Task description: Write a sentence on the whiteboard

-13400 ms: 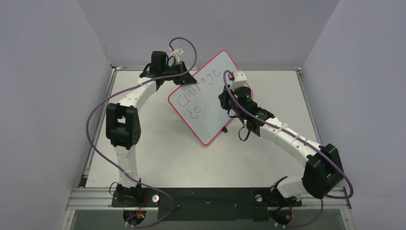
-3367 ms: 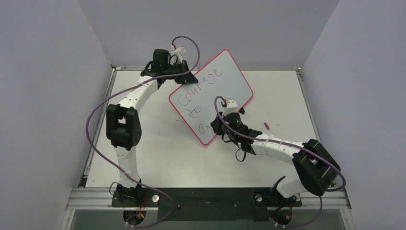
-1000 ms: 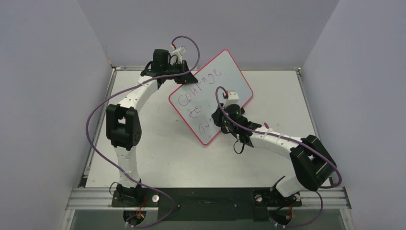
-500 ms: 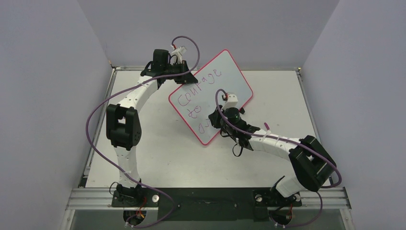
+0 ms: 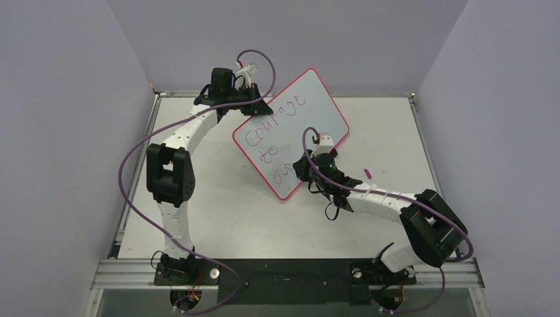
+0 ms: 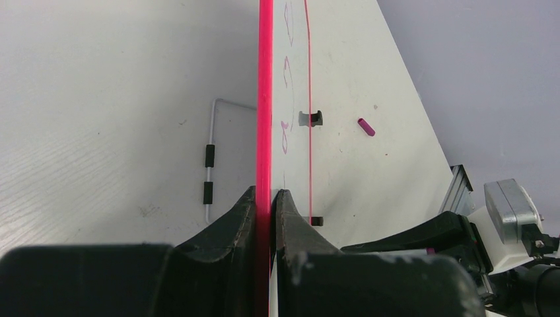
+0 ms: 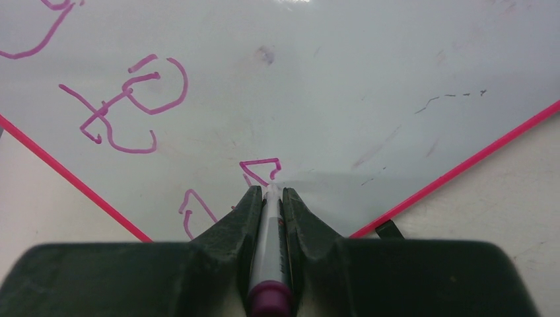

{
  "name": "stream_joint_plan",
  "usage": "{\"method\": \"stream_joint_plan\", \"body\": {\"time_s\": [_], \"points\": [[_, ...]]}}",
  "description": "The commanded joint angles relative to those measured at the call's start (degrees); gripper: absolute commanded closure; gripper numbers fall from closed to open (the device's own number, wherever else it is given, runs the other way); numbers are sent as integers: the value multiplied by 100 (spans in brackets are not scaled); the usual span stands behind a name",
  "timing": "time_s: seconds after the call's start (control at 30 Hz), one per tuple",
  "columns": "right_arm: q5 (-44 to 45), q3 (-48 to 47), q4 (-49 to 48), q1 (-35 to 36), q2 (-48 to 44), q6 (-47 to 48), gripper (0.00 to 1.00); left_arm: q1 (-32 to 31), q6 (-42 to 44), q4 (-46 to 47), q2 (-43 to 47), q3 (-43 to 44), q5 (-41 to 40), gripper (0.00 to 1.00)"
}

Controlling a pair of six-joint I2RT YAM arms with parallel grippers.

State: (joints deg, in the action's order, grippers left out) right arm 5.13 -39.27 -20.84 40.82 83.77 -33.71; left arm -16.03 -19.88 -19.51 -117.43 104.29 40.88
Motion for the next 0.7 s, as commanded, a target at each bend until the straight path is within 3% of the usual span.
{"method": "stream_joint_plan", "body": {"time_s": [0.0, 0.27, 0.43, 0.67], "points": [[1, 183, 435, -113, 19, 14, 100, -137, 591, -133, 143, 47, -282, 100], [63, -123, 598, -324, 101, 48, 100, -141, 584, -124, 137, 47, -276, 100], [98, -793, 820, -342, 179, 321, 100, -137, 583, -130, 133, 56, -267, 100], [82, -1203, 1049, -369, -183, 682, 100, -139, 591, -129, 162, 47, -264, 100]]}}
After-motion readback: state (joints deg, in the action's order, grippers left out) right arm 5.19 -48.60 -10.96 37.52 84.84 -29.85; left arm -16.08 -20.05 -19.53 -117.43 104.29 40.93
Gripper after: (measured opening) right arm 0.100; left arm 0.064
